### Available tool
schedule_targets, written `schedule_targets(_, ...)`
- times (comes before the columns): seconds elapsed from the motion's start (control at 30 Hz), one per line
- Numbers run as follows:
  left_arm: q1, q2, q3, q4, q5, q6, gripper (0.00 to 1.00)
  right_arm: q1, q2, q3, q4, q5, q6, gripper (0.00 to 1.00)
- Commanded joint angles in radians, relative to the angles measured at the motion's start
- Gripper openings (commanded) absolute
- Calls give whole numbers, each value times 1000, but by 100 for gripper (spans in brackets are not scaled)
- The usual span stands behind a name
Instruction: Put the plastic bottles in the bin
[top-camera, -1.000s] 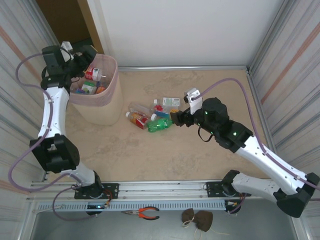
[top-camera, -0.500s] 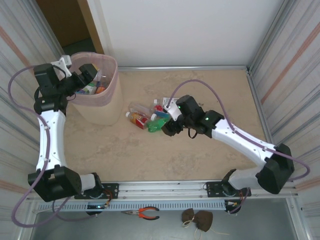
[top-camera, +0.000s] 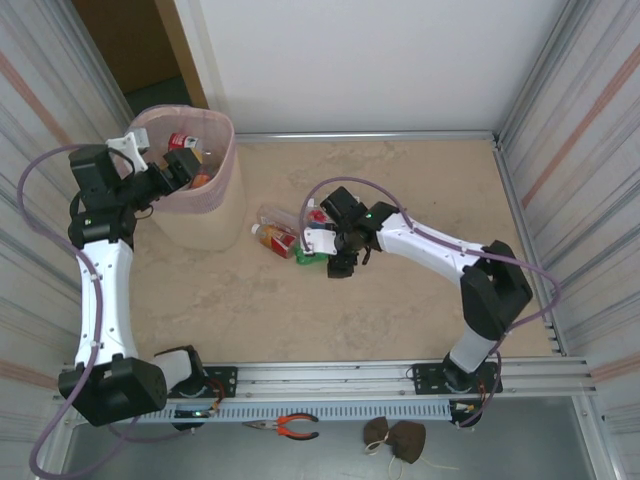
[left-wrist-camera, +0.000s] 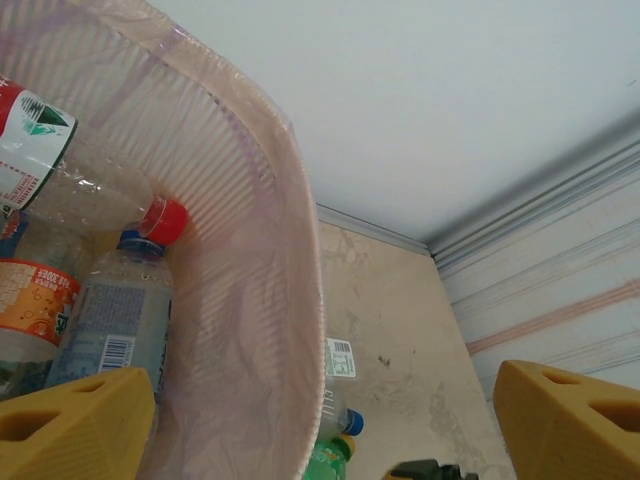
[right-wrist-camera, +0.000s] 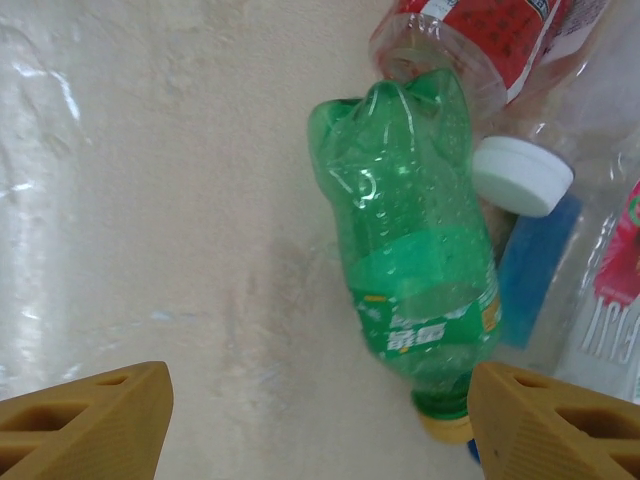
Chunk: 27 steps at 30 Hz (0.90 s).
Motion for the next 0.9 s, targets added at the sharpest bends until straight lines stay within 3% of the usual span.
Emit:
schedule_targets(0.0, 4, -22, -29, -19, 46, 7, 88, -22, 64, 71, -32, -1, -141, 78)
schedule_targets(0.47, 4, -33, -52, 3, 63, -20, 88, -70, 292, 188, -55, -58, -173, 81)
schedule_targets(0.87, 4, -21, -63, 22, 61, -41, 88, -83, 224, 53, -89, -27, -21, 79)
